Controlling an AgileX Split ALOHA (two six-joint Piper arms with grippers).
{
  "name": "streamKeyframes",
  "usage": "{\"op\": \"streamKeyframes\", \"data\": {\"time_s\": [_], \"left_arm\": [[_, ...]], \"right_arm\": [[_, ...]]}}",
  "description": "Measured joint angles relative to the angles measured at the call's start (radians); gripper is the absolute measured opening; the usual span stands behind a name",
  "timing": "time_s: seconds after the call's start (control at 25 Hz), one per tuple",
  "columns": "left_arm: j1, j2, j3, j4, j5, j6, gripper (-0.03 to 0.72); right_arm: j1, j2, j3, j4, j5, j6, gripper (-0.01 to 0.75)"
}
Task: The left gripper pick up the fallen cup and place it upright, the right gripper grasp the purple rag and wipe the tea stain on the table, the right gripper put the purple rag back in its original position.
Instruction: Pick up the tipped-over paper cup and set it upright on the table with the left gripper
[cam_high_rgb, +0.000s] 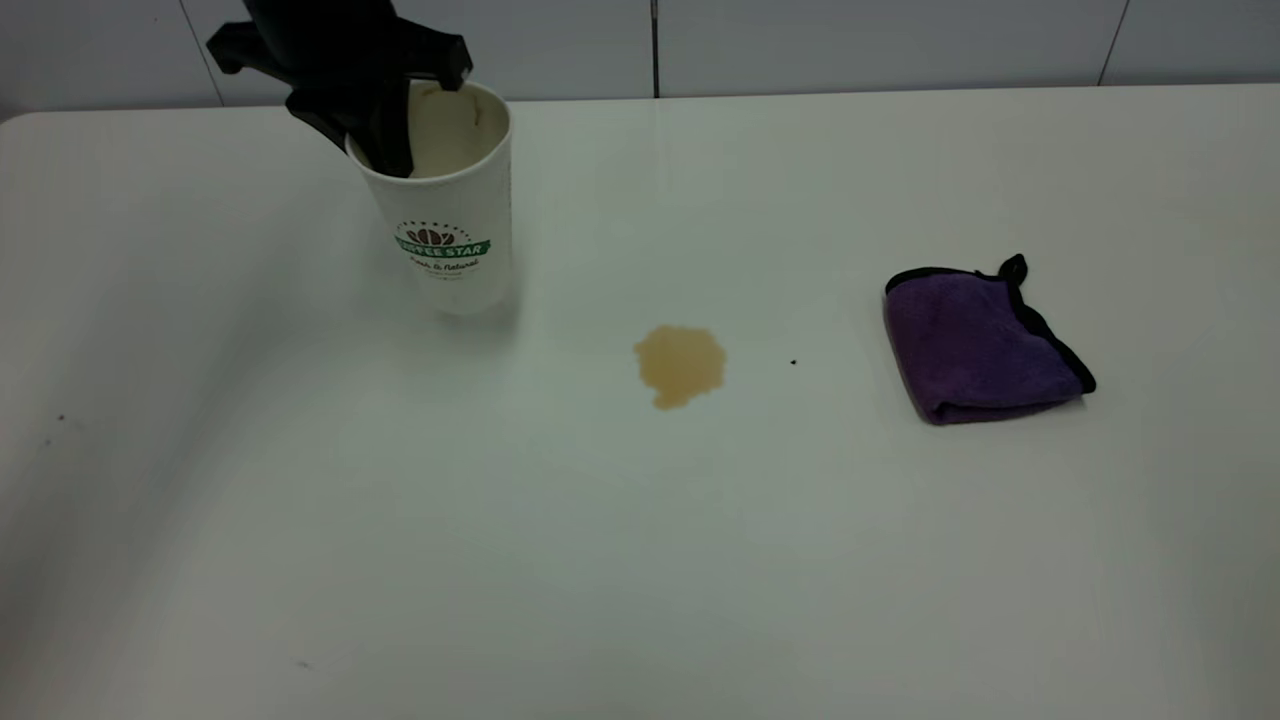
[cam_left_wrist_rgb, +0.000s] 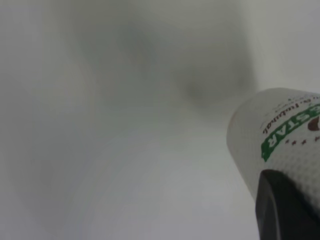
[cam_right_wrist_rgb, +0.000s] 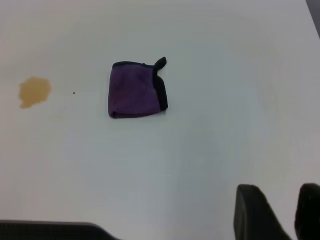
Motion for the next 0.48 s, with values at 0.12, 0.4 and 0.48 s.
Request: {"op": "streamKeyframes", "data": {"time_s": [0.12, 0.4, 0.48], "left_arm": [[0.036, 0.026, -0.001, -0.076, -0.002, 0.069, -0.027], [0.022, 0.099, -0.048, -0.078, -0.014, 0.083, -0.027], [0.017, 0.113, -0.076, -0.061, -0.013, 0.078, -0.027]], "right_arm": [[0.0, 0.0, 0.0, 0.0, 0.0, 0.0, 0.238], [0.0, 0.0, 0.0, 0.0, 0.0, 0.0, 0.238], [0.0, 0.0, 0.0, 0.0, 0.0, 0.0, 0.238]]}}
